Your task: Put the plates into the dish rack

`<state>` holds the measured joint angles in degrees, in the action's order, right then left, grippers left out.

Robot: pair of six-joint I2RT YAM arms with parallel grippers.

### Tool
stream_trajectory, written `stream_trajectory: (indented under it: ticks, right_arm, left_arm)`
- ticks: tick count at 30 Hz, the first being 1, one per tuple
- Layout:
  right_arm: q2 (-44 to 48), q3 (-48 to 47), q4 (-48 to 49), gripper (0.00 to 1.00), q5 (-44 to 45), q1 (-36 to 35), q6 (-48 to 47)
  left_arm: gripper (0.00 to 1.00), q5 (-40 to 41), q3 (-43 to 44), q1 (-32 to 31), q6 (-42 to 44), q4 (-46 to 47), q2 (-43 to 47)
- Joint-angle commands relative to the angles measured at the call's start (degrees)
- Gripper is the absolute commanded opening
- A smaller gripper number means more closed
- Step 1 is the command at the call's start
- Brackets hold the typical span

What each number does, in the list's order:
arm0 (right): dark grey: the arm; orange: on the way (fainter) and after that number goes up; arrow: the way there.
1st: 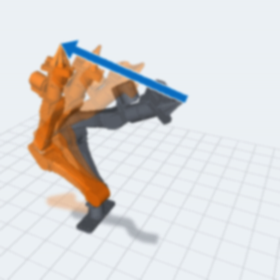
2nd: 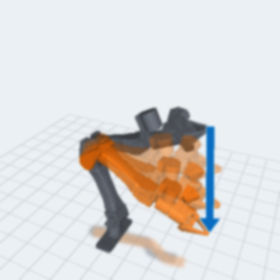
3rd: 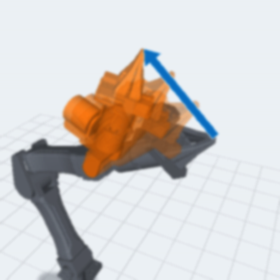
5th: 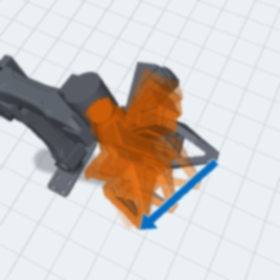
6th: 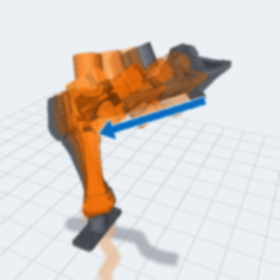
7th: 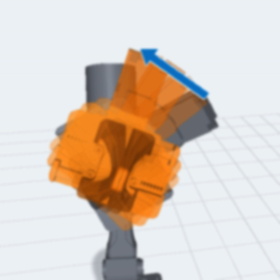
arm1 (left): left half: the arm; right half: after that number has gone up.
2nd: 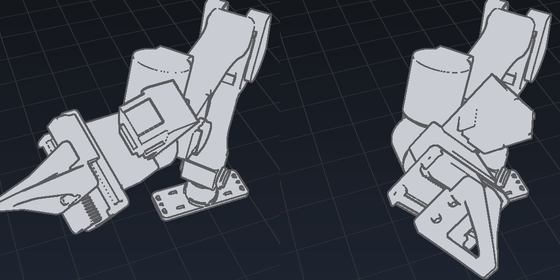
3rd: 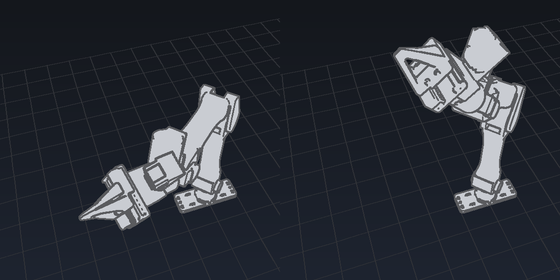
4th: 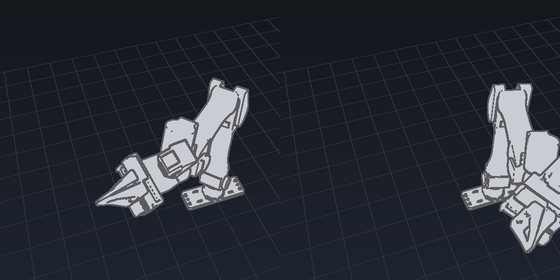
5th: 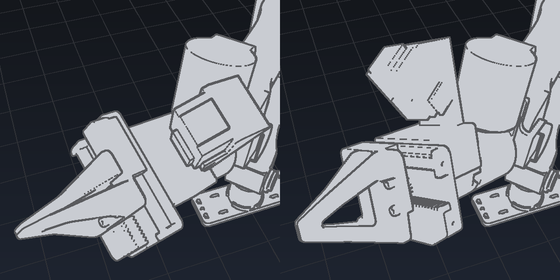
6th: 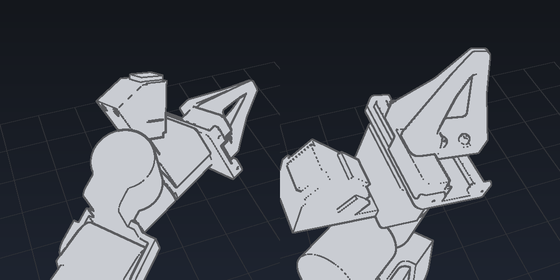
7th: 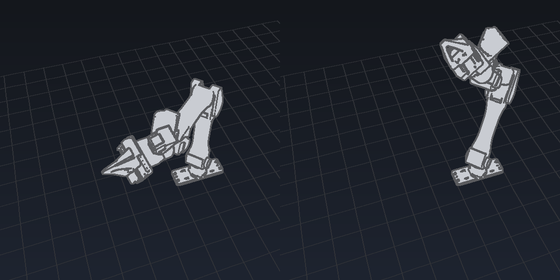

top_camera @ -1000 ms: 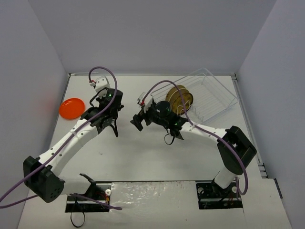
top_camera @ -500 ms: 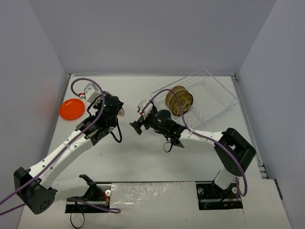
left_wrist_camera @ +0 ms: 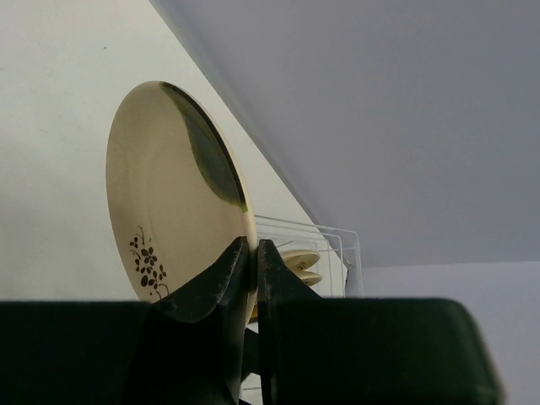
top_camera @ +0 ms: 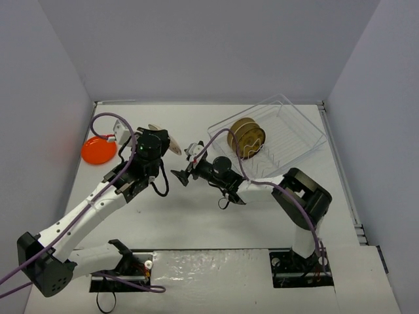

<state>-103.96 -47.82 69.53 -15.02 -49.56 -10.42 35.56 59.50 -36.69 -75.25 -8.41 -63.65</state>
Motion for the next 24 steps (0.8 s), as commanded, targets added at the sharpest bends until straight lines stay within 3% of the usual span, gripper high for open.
stream_trajectory:
  ticks: [1,6,14,24]
  right_arm:
    - [-3.34,-3.40,24.19,0.84,3.10,-0.36,-0.22]
    - [-5.29,-5.30,27.90,0.75,7.05,-0.17,-1.28]
    - [-5.72,-7.59,32.67,0.74,3.15,0.34,-0.69]
    - [0.27,-5.48,35.36,0.73,-1.37,2.78,-1.46]
  left_arm:
    - [0.00,1.36,0.07,-0.05,-3.51,4.18,2.69]
    - [0.00,2.19,-1.55,-0.05,-4.34,4.15,4.72]
    - [0.00,1.88,-2.10,-0.05,-4.73,3.68,5.03]
    - [0.00,1.42,-3.83,0.04,-4.82,3.34,7.35]
